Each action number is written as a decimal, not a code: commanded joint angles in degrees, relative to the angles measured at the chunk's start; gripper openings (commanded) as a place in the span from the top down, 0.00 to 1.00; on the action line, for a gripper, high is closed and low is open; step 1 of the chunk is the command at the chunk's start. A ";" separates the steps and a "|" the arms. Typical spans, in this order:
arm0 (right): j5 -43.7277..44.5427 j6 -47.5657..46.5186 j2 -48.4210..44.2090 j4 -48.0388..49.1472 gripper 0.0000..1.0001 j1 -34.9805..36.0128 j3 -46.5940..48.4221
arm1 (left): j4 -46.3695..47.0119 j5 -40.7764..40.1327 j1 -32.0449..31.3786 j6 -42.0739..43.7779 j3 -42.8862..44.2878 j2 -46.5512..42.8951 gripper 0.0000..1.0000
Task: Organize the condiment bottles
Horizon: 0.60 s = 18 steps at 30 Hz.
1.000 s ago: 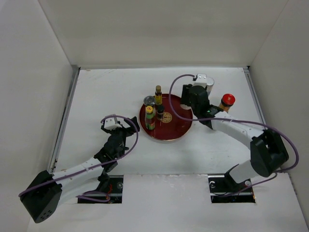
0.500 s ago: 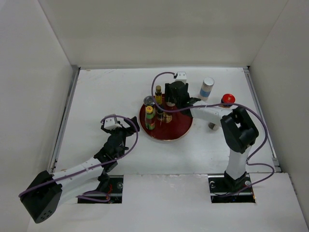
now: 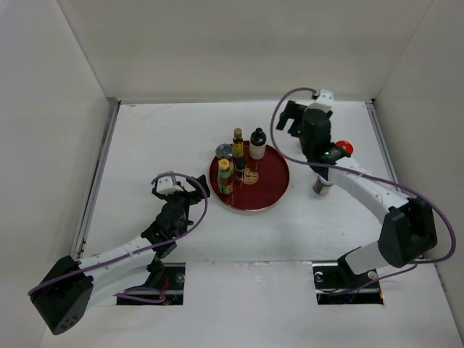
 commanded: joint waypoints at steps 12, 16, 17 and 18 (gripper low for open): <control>-1.42 -3.59 15.91 -5.53 0.00 -15.96 12.03 | 3.35 0.55 0.68 -0.56 -0.32 1.23 0.00; -2.58 -5.00 20.67 -5.80 0.07 -16.40 16.16 | 3.88 0.73 0.68 -0.56 -0.23 2.11 0.00; -1.71 -5.08 21.02 -5.45 0.14 -16.40 16.34 | 3.97 0.81 0.77 -0.56 -0.23 2.20 0.00; -0.83 -5.09 21.03 -4.92 0.23 -16.40 16.00 | 4.06 0.81 0.77 -0.56 -0.23 2.29 0.00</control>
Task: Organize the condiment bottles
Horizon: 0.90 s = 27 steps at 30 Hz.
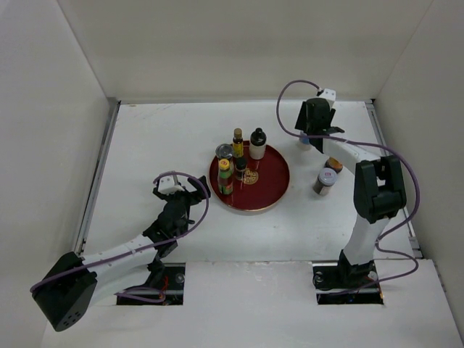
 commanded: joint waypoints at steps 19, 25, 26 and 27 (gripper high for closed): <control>5.30 1.30 -25.12 9.90 0.45 20.66 -16.04 | 3.86 0.93 0.03 -0.65 -0.67 -2.33 0.00; 5.92 1.84 -19.85 11.22 0.45 25.41 -13.58 | 4.04 1.28 0.20 -0.65 -0.41 -1.54 0.00; 6.01 1.84 -19.14 11.39 0.45 25.67 -13.49 | 4.04 1.36 0.20 -0.65 -0.41 -1.63 0.00; 6.18 1.84 -18.27 11.74 0.45 25.85 -13.49 | 4.04 1.28 0.20 -0.65 -0.41 -1.72 0.00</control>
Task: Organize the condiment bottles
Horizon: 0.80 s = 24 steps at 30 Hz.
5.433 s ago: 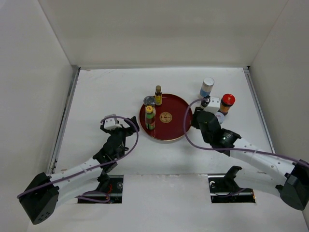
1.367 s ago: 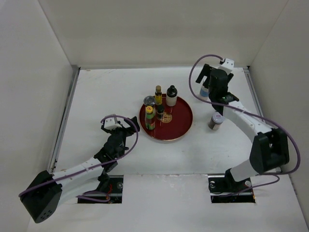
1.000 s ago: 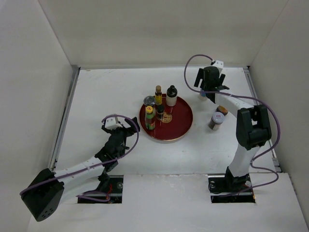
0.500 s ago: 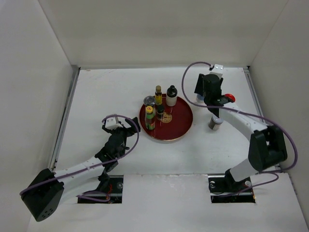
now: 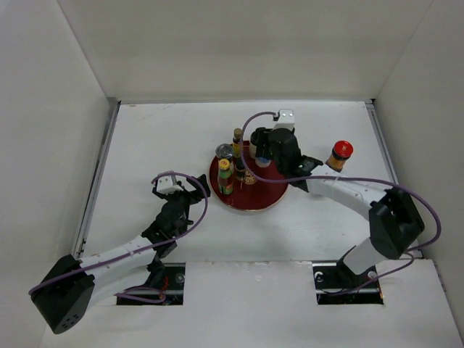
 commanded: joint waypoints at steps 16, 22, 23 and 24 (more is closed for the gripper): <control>7.41 3.66 1.00 6.35 0.05 2.87 -0.73 | 3.25 0.82 -0.04 -0.56 -0.49 -0.32 0.00; 10.48 5.68 -15.16 3.27 0.02 -1.07 -11.78 | 3.16 0.82 -0.30 -0.56 -0.41 -0.58 0.00; 11.79 6.73 -18.41 2.74 0.00 -2.56 -14.60 | 3.25 0.82 -0.30 -0.56 -0.49 -0.67 0.00; 13.03 7.79 -21.49 1.96 0.00 -4.41 -17.58 | 3.25 0.73 -0.13 -0.56 -0.49 -0.41 0.00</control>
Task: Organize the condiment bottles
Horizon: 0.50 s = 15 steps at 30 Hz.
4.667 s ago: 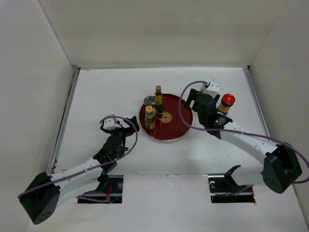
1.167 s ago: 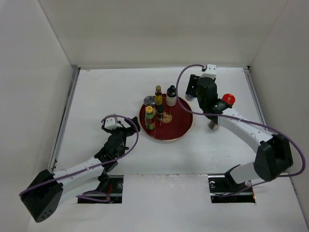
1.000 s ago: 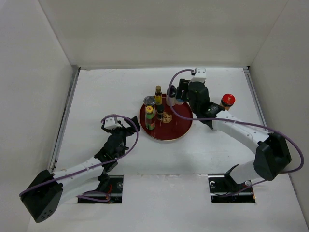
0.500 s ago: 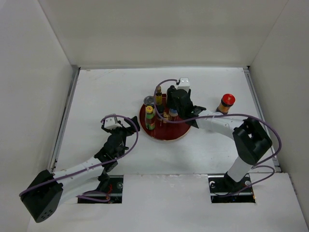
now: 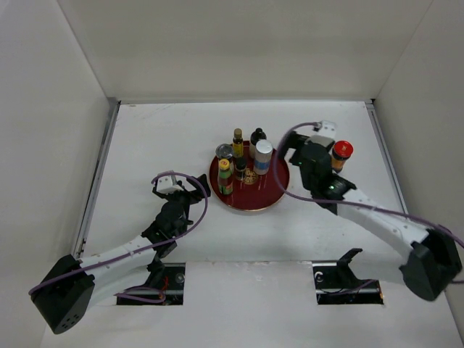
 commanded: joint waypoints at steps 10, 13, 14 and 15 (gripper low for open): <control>4.43 7.91 -11.06 -7.35 0.00 -16.29 -17.79 | 2.73 0.40 -0.28 -0.60 0.12 1.09 0.00; 3.11 7.91 -7.81 -6.92 0.00 -16.47 -17.00 | 3.08 0.32 0.07 -0.60 0.30 1.79 0.00; 2.93 8.17 -6.50 -6.74 0.00 -16.64 -16.65 | 3.08 0.40 0.16 -0.60 0.30 2.22 0.00; 2.93 8.26 -5.53 -6.56 0.00 -16.82 -16.56 | 3.08 0.40 0.07 -0.60 0.38 2.40 0.00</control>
